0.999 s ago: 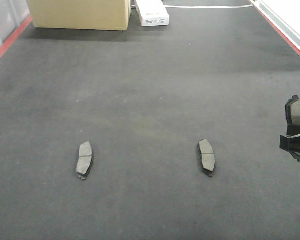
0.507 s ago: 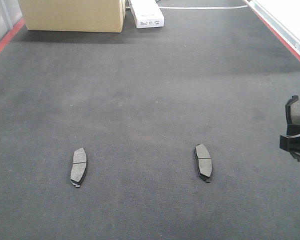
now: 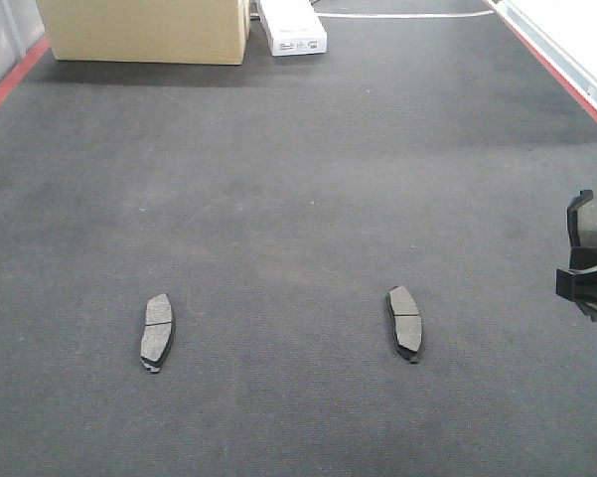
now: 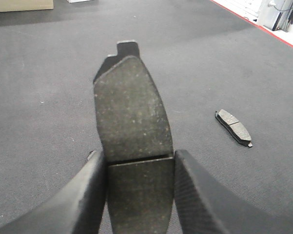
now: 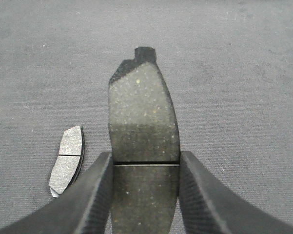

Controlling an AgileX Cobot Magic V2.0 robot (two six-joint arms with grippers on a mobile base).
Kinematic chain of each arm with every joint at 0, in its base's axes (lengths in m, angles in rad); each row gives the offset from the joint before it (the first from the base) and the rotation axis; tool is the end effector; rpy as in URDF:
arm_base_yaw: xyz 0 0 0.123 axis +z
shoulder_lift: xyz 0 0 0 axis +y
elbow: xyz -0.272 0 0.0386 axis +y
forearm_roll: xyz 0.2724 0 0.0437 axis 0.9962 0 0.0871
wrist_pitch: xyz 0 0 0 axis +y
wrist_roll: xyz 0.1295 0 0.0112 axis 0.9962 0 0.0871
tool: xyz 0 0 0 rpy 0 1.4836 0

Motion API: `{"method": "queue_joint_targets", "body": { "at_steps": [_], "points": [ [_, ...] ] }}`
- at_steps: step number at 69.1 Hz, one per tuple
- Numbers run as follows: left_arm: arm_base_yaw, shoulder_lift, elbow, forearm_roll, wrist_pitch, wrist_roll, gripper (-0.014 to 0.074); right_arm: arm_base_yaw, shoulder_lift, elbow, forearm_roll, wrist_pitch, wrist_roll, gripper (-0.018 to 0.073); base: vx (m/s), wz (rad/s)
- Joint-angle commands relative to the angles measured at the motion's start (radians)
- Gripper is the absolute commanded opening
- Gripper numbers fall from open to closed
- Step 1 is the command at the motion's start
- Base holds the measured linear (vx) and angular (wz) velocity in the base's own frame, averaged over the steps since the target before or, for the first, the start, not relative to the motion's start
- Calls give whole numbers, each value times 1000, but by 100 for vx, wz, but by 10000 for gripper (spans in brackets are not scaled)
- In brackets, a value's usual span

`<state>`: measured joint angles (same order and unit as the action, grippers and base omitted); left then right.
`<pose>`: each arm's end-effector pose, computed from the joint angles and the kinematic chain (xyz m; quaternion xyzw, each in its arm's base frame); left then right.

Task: Move and align brake pads A on conveyor
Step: 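Drive the base up to the belt edge, holding both pads, then lower the left gripper's pad onto the belt beside the nearer pad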

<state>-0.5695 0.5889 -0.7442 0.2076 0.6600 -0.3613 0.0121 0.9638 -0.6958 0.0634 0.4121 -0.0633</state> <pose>0.1571 -0.0810 0.3403 0.1204 0.8257 -0.1559 0.5285 0.2585 0.0064 0.2658 -0.0136 0.8825 0.0128 0.4699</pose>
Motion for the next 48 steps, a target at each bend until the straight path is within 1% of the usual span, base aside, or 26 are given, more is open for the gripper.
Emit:
{"method": "queue_joint_targets", "body": {
  "at_steps": [1, 20, 25, 35, 42, 48],
  "points": [
    [1, 4, -26, 11, -90, -8, 177, -2, -17, -30, 0, -86, -7, 87, 0, 0],
    [1, 4, -26, 11, -95, -8, 177, -2, -17, -30, 0, -86, -7, 87, 0, 0],
    [1, 4, -26, -5, -96, -8, 177, -2, -17, -30, 0, -86, -7, 87, 0, 0],
    [1, 33, -26, -99, -150, 1, 177, -2, -17, -30, 0, -86, -7, 87, 0, 0],
    [1, 119, -28, -187, -211, 28, 179, -2, -17, -30, 0, -86, -7, 87, 0, 0],
    [1, 240, -49, -267, -251, 66, 181, -2, -17, -30, 0, -86, -7, 87, 0, 0]
  ]
}}
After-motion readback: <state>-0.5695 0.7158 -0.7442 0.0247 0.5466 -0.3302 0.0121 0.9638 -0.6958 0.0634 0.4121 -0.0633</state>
